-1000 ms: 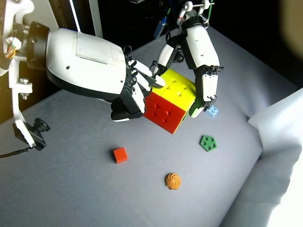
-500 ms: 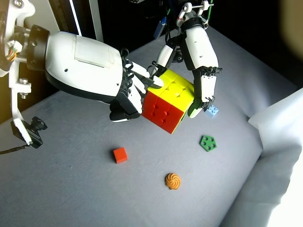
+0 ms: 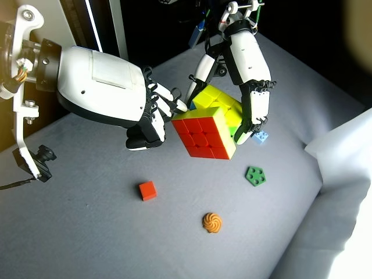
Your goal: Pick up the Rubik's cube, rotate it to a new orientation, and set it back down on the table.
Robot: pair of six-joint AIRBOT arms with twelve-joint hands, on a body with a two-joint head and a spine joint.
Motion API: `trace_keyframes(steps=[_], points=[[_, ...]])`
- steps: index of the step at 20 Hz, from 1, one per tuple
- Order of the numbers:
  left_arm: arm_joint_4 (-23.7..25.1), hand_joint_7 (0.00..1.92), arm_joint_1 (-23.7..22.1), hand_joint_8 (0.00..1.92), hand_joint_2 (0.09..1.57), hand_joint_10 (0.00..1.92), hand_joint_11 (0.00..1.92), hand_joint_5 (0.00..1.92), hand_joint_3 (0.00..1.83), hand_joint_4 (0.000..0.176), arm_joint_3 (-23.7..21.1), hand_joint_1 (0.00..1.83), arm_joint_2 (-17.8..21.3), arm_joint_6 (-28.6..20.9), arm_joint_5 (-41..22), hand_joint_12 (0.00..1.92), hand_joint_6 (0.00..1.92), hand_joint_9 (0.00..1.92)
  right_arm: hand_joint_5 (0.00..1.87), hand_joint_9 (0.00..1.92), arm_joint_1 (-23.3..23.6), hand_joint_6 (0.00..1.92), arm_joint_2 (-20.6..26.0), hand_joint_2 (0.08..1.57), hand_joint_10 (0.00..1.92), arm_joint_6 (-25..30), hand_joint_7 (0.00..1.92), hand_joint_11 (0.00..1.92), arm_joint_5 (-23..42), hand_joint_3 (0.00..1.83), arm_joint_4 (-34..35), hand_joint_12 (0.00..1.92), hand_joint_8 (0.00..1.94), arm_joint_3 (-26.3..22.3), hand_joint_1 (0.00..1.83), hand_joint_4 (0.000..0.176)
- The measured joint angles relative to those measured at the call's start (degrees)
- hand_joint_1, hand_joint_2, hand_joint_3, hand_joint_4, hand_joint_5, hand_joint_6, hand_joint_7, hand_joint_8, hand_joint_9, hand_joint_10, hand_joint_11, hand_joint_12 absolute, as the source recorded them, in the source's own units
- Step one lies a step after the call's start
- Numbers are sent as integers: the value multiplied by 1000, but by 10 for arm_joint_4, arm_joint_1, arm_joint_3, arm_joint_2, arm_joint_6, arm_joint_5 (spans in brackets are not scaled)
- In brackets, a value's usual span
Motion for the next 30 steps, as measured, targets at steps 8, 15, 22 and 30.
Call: trace_keyframes(steps=[8, 15, 22, 30], points=[[0, 753, 0, 1423, 1159, 1287, 380, 1045, 0, 0, 0, 1227, 0, 0, -2, 1729, 821, 572, 279, 775, -14, 2, -7, 1392, 1921, -23, 518, 763, -15, 0, -1, 1921, 1796, 0, 1227, 0], [0, 749, -1, 1406, 1158, 1240, 414, 1048, 1, 0, 2, 1227, 0, 0, -7, 1703, 833, 572, 286, 814, -23, 5, -18, 1412, 1921, -24, 489, 799, -39, 8, -1, 1921, 1845, -1, 1210, 0], [0, 761, -1, 1414, 1160, 1191, 293, 1041, 0, 0, 2, 1226, 0, 0, -9, 1702, 820, 581, 297, 797, -35, 4, -27, 1410, 1921, -25, 493, 772, -50, 3, 1, 1921, 1838, -1, 1212, 0], [1, 785, -1, 1368, 1152, 1009, 276, 1043, 0, 0, 2, 1224, 0, -1, -13, 1667, 825, 618, 293, 794, -31, 8, -33, 1414, 1921, -28, 486, 779, -54, 4, -4, 1921, 1851, -1, 1210, 0]])
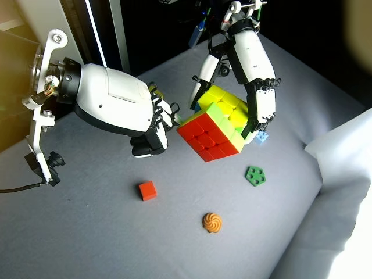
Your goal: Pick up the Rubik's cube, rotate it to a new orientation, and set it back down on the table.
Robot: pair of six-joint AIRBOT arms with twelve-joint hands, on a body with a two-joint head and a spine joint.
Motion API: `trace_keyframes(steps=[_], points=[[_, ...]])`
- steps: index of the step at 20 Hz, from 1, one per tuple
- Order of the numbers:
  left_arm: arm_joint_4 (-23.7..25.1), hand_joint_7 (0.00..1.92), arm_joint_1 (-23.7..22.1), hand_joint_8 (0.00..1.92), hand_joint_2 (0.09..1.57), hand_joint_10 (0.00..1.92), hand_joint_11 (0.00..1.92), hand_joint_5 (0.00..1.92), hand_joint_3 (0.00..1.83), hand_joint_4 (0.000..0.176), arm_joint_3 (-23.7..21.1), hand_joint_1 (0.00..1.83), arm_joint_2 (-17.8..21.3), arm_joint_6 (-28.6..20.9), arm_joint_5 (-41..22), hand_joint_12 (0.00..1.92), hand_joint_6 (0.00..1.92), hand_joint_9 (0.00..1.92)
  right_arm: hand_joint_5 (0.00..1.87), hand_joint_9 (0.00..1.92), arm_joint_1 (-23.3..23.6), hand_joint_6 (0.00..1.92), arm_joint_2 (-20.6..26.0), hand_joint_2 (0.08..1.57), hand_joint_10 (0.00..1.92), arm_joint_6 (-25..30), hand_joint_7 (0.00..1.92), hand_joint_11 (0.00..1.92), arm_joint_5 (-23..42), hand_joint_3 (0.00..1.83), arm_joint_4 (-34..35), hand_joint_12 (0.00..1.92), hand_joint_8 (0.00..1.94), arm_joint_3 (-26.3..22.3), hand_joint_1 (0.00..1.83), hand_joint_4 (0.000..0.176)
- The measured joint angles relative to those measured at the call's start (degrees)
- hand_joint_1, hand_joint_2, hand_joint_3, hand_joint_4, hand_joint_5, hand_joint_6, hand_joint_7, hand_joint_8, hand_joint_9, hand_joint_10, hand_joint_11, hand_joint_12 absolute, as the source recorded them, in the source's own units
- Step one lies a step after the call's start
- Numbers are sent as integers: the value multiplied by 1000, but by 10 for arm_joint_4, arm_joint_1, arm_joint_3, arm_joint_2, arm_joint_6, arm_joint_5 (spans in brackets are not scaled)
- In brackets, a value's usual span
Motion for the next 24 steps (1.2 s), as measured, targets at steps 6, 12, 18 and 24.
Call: trace_keyframes(steps=[6, 12, 18, 24], points=[[-1, 791, -3, 1410, 1145, 1211, 308, 1073, 1, 0, 0, 1240, 0, -2, 11, 1753, 727, 565, 296, 783, 41, 5, 14, 1412, 1921, 20, 492, 745, 44, 1, -3, 1921, 1839, 0, 1212, 0], [-2, 820, -4, 1399, 1151, 1177, 376, 1024, 0, 0, 0, 1231, 1, 0, 8, 1679, 786, 619, 320, 795, 46, 3, 17, 1400, 1921, 5, 510, 765, 18, 0, 2, 1921, 1814, 0, 1222, 0], [-2, 866, -4, 1302, 1181, 1486, 435, 911, 0, 0, 1, 1352, 0, 2, 2, 1616, 927, 662, 324, 818, 35, 5, 15, 1408, 1921, -3, 498, 802, 2, 1, 6, 1921, 1834, 0, 1216, 0], [-3, 887, -4, 1315, 1131, 1091, 471, 1038, 0, 0, 2, 1241, 1, 5, -6, 1560, 745, 732, 289, 771, 19, 4, 6, 1405, 1921, -14, 498, 793, -25, 0, 10, 1921, 1828, 0, 1219, 0]])
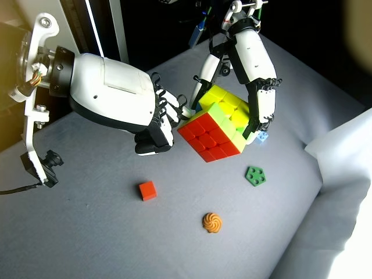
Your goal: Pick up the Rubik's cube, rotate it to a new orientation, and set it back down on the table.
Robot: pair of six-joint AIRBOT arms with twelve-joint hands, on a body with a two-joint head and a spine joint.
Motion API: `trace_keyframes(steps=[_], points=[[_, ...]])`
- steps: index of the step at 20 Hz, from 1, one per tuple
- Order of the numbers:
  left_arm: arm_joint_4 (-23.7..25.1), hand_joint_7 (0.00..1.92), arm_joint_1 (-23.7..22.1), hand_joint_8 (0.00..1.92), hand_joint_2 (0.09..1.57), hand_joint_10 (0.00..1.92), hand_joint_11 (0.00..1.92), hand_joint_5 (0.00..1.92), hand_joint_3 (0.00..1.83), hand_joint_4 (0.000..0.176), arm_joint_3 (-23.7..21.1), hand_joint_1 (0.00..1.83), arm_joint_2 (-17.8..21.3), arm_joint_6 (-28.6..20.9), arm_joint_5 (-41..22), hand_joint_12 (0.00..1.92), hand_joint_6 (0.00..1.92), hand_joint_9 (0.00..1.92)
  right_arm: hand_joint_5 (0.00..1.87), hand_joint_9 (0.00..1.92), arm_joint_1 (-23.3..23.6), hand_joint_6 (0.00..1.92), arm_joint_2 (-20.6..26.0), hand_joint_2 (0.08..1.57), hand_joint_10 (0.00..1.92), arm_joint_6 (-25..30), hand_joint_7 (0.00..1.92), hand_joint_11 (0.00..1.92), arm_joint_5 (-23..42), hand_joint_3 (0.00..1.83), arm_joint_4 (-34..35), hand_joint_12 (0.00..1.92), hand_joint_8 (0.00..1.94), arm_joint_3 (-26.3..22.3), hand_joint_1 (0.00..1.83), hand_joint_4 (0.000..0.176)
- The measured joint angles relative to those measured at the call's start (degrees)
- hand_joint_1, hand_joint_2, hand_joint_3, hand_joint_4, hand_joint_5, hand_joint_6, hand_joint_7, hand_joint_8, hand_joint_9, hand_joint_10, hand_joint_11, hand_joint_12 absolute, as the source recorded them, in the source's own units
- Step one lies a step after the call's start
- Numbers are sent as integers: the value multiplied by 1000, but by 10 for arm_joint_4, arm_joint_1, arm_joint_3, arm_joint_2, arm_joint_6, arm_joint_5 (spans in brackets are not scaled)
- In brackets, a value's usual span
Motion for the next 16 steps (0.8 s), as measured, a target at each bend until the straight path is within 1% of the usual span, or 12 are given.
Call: trace_keyframes(steps=[1, 2, 3, 4, 6, 7, 9, 10, 11, 12, 14, 16], points=[[0, 867, 0, 1351, 1130, 1133, 428, 1067, 0, 0, 0, 1247, 2, 0, -3, 1568, 688, 711, 307, 775, -4, 8, -3, 1406, 1921, -1, 498, 799, -8, 0, -2, 1921, 1829, 0, 1218, 0], [0, 867, 0, 1348, 1138, 1096, 437, 1028, 3, 0, 0, 1238, 3, 0, -5, 1565, 755, 705, 301, 773, -5, 4, -4, 1405, 1921, -1, 498, 795, -12, 0, -1, 1921, 1829, 0, 1218, 0], [0, 876, 0, 1335, 1135, 1054, 437, 1037, 0, 0, 0, 1239, 3, 0, -5, 1543, 742, 719, 305, 749, -4, 4, -4, 1402, 1921, -2, 501, 777, -14, 0, 0, 1921, 1818, 0, 1220, 0], [0, 849, 0, 1369, 1136, 1065, 440, 1060, 0, 0, 0, 1243, 3, 0, -5, 1541, 707, 711, 258, 738, -4, 1, -4, 1416, 1921, -2, 479, 758, -15, 5, 4, 1921, 1849, 0, 1208, 0], [0, 889, 0, 1318, 1126, 1088, 448, 1060, 0, 0, 0, 1247, 3, 0, -6, 1540, 699, 737, 262, 766, -4, 4, -5, 1404, 1921, -2, 501, 770, -17, 0, 9, 1921, 1821, 0, 1218, 0], [0, 898, 0, 1295, 1129, 1070, 460, 1030, 1, 0, 0, 1239, 3, 0, -7, 1517, 756, 748, 299, 769, -4, 14, -6, 1404, 1921, -2, 501, 762, -17, 0, 11, 1921, 1823, 0, 1218, 0], [0, 911, 0, 1260, 1119, 1024, 467, 1062, 0, 0, 0, 1241, 3, 0, -7, 1485, 715, 772, 279, 777, 2, 2, -9, 1411, 1921, -2, 489, 782, -17, 2, 12, 1921, 1841, 0, 1212, 0], [0, 871, 0, 1314, 1123, 1106, 443, 1091, 0, 0, 0, 1246, 3, 0, -7, 1547, 676, 732, 274, 782, 6, 0, -9, 1416, 1921, -2, 483, 777, -17, 4, 12, 1921, 1852, 0, 1207, 0], [-1, 850, 0, 1362, 1133, 1178, 479, 1067, 2, 0, 0, 1245, 3, 0, -7, 1565, 700, 712, 302, 759, 6, 8, -9, 1412, 1921, -2, 490, 742, -17, 2, 13, 1921, 1840, 0, 1210, 0], [-1, 884, 0, 1318, 1128, 1147, 504, 1054, 0, 0, 0, 1244, 3, 0, -7, 1511, 718, 739, 316, 720, 6, 11, -9, 1409, 1921, -2, 490, 715, -17, 0, 14, 1921, 1832, 0, 1214, 0], [-2, 883, 0, 1325, 1134, 1144, 496, 1027, 1, 0, 0, 1239, 3, 0, -7, 1532, 762, 736, 257, 748, 6, 4, -9, 1410, 1921, -2, 489, 748, -19, 0, 14, 1921, 1837, 0, 1214, 0], [-4, 912, 0, 1250, 1122, 1044, 525, 1041, 0, 0, 0, 1237, 3, 0, -9, 1472, 764, 775, 312, 759, 6, 18, -9, 1406, 1921, -1, 495, 782, -26, 0, 15, 1921, 1829, 0, 1218, 0]])
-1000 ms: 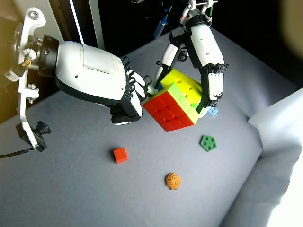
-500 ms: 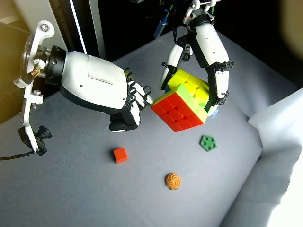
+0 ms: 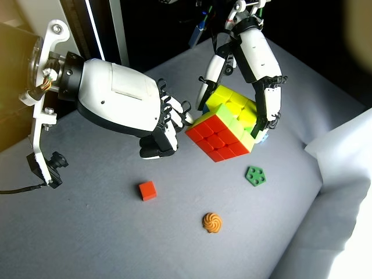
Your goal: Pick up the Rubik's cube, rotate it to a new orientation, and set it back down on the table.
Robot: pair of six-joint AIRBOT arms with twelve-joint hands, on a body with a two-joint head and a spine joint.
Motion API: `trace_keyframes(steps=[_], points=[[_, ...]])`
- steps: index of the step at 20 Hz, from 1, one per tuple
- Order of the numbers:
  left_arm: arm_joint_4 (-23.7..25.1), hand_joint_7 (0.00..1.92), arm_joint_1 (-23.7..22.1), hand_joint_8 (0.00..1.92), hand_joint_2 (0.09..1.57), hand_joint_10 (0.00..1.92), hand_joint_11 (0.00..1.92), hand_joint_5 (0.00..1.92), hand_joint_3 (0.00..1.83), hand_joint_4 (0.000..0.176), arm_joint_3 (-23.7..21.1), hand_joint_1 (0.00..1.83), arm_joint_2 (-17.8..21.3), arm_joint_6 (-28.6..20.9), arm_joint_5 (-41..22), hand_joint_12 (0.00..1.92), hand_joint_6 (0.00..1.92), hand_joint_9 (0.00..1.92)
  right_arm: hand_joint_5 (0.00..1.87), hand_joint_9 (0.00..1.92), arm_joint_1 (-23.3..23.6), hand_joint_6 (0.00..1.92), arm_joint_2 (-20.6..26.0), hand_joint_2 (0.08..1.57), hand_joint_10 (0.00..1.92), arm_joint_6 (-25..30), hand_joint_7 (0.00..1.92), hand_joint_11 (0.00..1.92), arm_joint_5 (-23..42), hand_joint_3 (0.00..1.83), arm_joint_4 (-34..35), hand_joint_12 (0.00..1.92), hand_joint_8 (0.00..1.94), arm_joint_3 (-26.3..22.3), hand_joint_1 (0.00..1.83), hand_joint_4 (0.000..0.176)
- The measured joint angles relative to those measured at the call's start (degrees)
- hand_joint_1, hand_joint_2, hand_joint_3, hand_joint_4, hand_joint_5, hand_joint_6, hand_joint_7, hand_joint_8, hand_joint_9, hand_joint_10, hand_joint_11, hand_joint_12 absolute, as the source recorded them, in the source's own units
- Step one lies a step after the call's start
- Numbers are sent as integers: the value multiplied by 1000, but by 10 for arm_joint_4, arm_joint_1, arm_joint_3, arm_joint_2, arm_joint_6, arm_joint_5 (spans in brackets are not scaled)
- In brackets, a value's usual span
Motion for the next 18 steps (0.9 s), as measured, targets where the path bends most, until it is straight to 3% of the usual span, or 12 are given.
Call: trace_keyframes(steps=[6, 7, 11, 12, 13, 14, 15, 18], points=[[-8, 881, -1, 1297, 1122, 1098, 533, 1078, 0, 0, -1, 1242, 0, -1, -6, 1476, 707, 776, 249, 781, 0, 1, -6, 1402, 1921, 0, 501, 817, -22, 0, 1, 1921, 1822, 3, 1223, 0], [-8, 865, -1, 1234, 1139, 1329, 581, 1010, 0, 0, -1, 1341, 0, -2, -8, 1410, 792, 795, 226, 782, 0, 0, -8, 1402, 1921, 0, 502, 818, -22, 0, 4, 1921, 1821, 6, 1222, 0], [-10, 830, -1, 1282, 1169, 1480, 539, 933, 1, 0, -1, 1358, 0, -2, -11, 1487, 884, 742, 238, 744, -1, 4, -14, 1401, 1921, 0, 499, 762, -26, 0, 6, 1921, 1820, 8, 1223, 0], [-11, 846, -1, 1258, 1162, 1453, 565, 949, 0, 0, -1, 1360, 0, -1, -11, 1474, 868, 754, 239, 757, -5, 3, -15, 1401, 1921, 0, 500, 774, -28, 0, 8, 1921, 1821, 8, 1224, 0], [-10, 882, -1, 1280, 1133, 1203, 584, 1037, 0, 0, -1, 1264, 0, -1, -10, 1445, 762, 764, 270, 742, -9, 12, -18, 1395, 1921, 0, 511, 765, -30, 0, 8, 1921, 1802, 8, 1228, 0], [-10, 858, -1, 1246, 1149, 1386, 580, 991, 0, 0, -1, 1343, 0, -1, -10, 1439, 807, 772, 278, 752, -12, 11, -20, 1395, 1921, 0, 511, 779, -32, 0, 8, 1921, 1803, 8, 1228, 0], [-10, 885, -1, 1269, 1131, 1205, 564, 1033, 0, 0, -1, 1258, 0, -1, -10, 1453, 778, 762, 293, 778, -14, 12, -22, 1399, 1921, 0, 503, 812, -34, 0, 8, 1921, 1821, 8, 1225, 0], [-10, 876, -1, 1294, 1126, 1147, 550, 1065, 0, 0, -1, 1245, 0, 0, -11, 1466, 732, 766, 296, 793, -15, 8, -26, 1404, 1921, 0, 496, 834, -39, 2, 8, 1921, 1835, 8, 1221, 0]])
